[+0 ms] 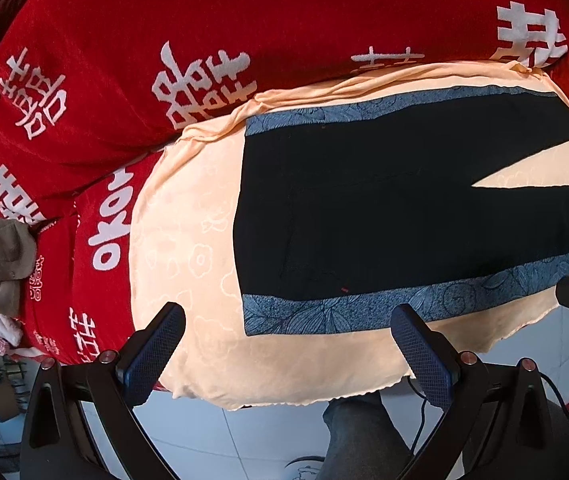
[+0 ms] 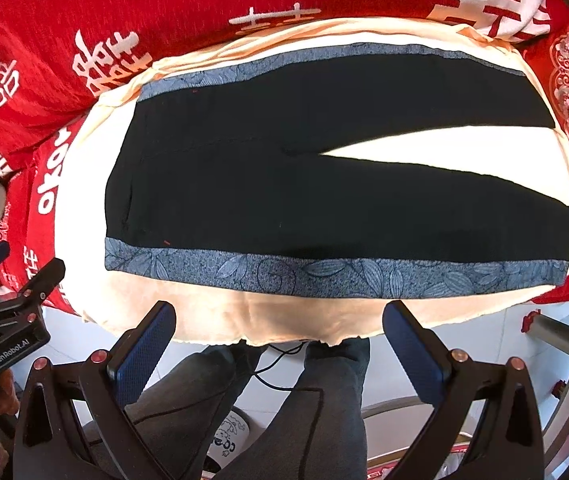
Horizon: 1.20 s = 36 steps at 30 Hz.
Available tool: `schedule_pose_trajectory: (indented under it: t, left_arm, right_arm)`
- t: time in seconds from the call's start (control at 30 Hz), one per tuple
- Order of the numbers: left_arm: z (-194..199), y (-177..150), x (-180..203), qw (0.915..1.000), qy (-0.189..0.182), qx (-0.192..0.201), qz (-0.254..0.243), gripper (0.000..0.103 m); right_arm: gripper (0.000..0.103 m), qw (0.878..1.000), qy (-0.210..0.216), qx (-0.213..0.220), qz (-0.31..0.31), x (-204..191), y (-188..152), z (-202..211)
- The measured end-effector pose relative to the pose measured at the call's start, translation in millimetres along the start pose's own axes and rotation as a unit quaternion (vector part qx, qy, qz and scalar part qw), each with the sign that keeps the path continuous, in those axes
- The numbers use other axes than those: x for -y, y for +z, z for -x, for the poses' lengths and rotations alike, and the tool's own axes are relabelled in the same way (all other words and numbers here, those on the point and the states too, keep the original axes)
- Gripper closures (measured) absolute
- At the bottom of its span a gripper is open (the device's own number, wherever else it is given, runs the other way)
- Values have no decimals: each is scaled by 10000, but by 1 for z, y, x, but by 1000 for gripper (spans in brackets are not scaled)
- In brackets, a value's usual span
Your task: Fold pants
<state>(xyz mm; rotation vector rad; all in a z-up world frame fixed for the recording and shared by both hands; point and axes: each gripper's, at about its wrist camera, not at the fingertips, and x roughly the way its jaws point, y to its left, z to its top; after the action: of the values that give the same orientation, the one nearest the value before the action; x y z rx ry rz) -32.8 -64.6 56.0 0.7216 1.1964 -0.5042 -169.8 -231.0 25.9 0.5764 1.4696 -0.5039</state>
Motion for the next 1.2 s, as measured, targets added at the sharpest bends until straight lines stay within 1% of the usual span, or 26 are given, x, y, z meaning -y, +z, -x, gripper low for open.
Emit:
schedule_pose_trajectory:
  t: [0.2,0.5,0.67,0.9,1.0,1.07,1.2]
  left_arm:
    - [9,7,13,9999,109,-10,104,0]
    - [22,4,34,9988,259,-123,400,0]
    - [27,-6,50,9972,344,-249,621,0]
    - [26,-26,78,9963,509,-440,539,0]
    - [25,-27,77,9962,535,-442,520,0]
    - [23,-25,72,9962,540,-428,525,0]
    - [13,-21,57,9968,327,-451,582,0]
  right_arm:
    - [0,9999,64,43,117,12,11,7]
    - [0,9992,184,18,354,33,17,14]
    - [0,9983,276,-32,510,47,14,17]
    - [0,9971,565,-278,419,73,7,7]
    - [0,9971,576,-366,344,78,6,2]
    - [0,9973,587,-329,295,77,7,3]
    - [0,9981,539,-170,261,68,9,8]
